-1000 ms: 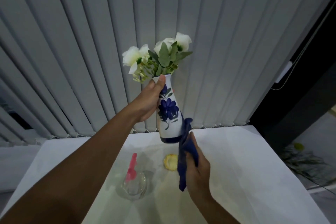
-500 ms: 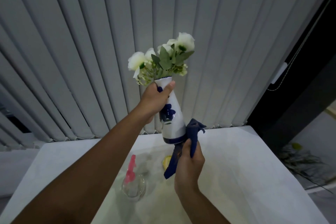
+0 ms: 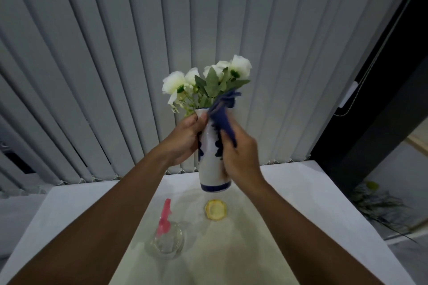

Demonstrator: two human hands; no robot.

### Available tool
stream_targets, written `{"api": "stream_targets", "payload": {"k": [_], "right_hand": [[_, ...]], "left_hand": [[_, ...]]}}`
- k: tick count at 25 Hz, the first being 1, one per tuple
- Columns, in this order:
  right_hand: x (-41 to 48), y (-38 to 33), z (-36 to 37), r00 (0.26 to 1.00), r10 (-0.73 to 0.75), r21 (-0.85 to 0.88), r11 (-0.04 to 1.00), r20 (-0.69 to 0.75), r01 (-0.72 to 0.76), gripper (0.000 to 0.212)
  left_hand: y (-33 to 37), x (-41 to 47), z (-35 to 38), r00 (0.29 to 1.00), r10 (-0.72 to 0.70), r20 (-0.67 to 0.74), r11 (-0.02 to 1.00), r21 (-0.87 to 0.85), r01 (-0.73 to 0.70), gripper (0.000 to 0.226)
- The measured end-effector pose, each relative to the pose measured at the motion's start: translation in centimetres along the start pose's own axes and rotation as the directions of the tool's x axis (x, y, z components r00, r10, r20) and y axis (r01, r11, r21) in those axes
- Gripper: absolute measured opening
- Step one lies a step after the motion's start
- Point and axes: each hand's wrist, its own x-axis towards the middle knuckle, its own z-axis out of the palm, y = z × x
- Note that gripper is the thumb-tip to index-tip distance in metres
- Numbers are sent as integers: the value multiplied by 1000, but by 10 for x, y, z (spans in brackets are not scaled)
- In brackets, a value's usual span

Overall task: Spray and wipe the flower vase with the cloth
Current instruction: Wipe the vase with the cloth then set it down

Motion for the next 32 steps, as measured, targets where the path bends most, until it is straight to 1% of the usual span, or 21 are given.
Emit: {"api": "stream_targets", "payload": {"k": [2,5,7,8,9,10,11,12,13,14,15,16,17,20,21,24,26,28,29,30,32], "right_hand": [[-17,20,12,983,-168,-91,980,71,174,62],[-69,63,13,930,-350,-132,922,115,363,55],[-104,90,10,909,-395,-109,906,136,410,60],[-119,98,10,929,-353,-77,929,114,363,68],[-127,102,11,961,-269,-30,962,62,272,73],[-130,98,9,993,-114,42,993,-22,115,71],[-125,92,8,987,110,155,984,-121,-90,61],[-113,85,4,919,336,276,921,-204,-276,45],[-97,76,-2,826,508,398,829,-245,-392,31],[-78,65,-9,758,600,492,756,-258,-431,25],[-58,52,-16,737,629,561,713,-248,-420,25],[-40,37,-23,759,608,597,706,-234,-381,26],[-24,21,-26,814,540,592,735,-216,-331,25],[-3,-11,-15,966,244,374,907,-90,-194,19],[-6,-11,-8,986,163,295,944,-26,-148,22],[-39,19,7,1000,-8,146,989,27,4,60],[-75,40,11,999,44,215,976,-5,-42,60],[-102,47,13,958,285,353,900,-28,-257,34],[-106,46,15,898,439,463,798,-9,-386,21],[-105,44,16,814,581,567,664,20,-488,21],[-95,38,16,682,723,738,398,113,-544,24]], "left_hand": [[1,1,4,998,37,-42,998,-42,-38,27],[4,-1,2,996,41,-75,998,-43,-44,31],[8,-1,-2,997,45,-67,999,-26,-46,31],[11,-2,-4,997,52,-60,999,-13,-53,31],[14,-1,-5,997,59,-55,998,0,-60,32],[17,-2,-6,997,62,-45,998,6,-62,33],[20,-2,-7,998,62,-33,998,8,-62,33],[21,-3,-8,998,60,-16,998,5,-60,33],[22,-3,-9,999,54,1,999,0,-54,33],[22,-5,-8,999,43,18,999,-7,-43,32],[22,-6,-8,999,32,32,999,-11,-32,32],[22,-8,-6,999,20,48,1000,-13,-19,32],[20,-9,-4,998,10,64,1000,-11,-10,31],[15,-9,6,996,11,94,1000,-28,-8,31],[13,-8,8,996,25,84,999,-45,-21,31],[13,-6,7,998,65,0,994,-86,-65,34],[12,-5,1,997,74,-36,994,-83,-77,33],[11,-7,-4,997,68,-38,995,-65,-70,31],[10,-7,-5,998,61,-31,996,-57,-62,31],[10,-8,-5,999,50,-16,998,-49,-51,32],[8,-8,0,999,34,19,999,-1,-34,32]]}}
